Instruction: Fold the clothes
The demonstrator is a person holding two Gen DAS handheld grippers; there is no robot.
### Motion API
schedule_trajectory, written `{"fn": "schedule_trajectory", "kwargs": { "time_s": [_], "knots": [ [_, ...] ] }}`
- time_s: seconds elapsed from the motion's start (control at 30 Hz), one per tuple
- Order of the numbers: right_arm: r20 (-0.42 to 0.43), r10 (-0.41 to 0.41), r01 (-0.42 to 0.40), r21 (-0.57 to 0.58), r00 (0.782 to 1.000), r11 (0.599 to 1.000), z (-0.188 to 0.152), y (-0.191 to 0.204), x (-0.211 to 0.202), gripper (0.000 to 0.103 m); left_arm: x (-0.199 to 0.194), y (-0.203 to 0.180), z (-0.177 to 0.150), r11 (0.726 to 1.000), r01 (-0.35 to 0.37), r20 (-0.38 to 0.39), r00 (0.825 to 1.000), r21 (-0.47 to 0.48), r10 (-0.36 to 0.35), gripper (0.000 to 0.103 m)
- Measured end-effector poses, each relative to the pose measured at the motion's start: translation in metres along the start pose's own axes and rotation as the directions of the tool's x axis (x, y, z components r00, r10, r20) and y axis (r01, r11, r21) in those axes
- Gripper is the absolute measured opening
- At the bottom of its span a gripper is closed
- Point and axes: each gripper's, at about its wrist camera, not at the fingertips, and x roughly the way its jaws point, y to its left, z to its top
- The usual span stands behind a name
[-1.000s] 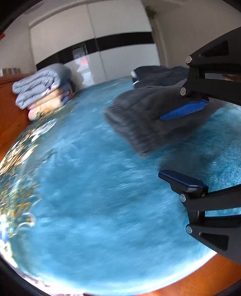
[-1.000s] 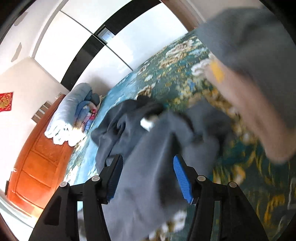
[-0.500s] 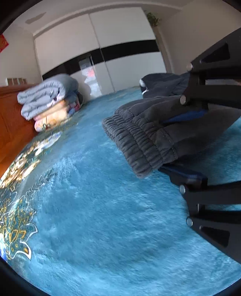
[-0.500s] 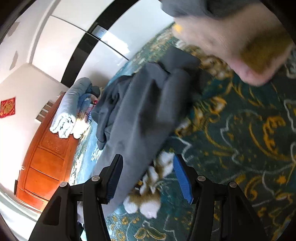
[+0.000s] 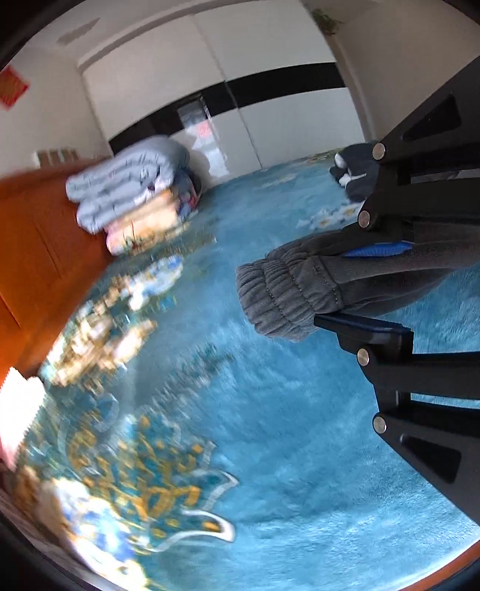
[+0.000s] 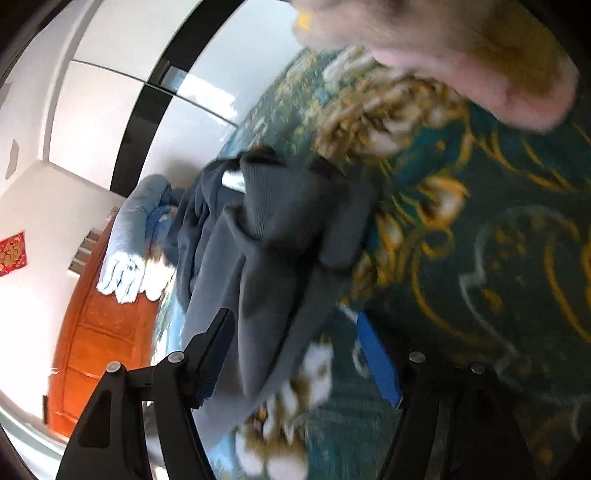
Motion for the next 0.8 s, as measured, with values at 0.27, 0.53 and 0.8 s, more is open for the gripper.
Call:
{"fn": "schedule_trajectory", "kwargs": {
  "time_s": [0.27, 0.53, 0.8],
  "knots": [
    [0.083, -0.078, 0.071, 0.084, 0.993, 0.994, 0.025, 0.005, 0.027, 0.049, 0.008, 0.007, -0.004, 0.999, -0.039, -0.013, 0.999, 0.003, 0.039, 0.029],
    [0.168, 0.077, -0.074, -0.027, 0.983, 0.997, 0.045, 0.028, -0.039, 0.02, -0.023, -0.029, -0.009, 0.986, 0.077, -0.038, 0.997, 0.15, -0.072, 0.028],
    [0.207, 0.027, -0.038, 0.05, 0.978, 0.998, 0.012, -0.058, -0.122, 0.02, 0.006, 0.006, -0.045, 0.988, 0.008, -0.189, 0.982, 0.156, 0.022, 0.028]
  ]
}}
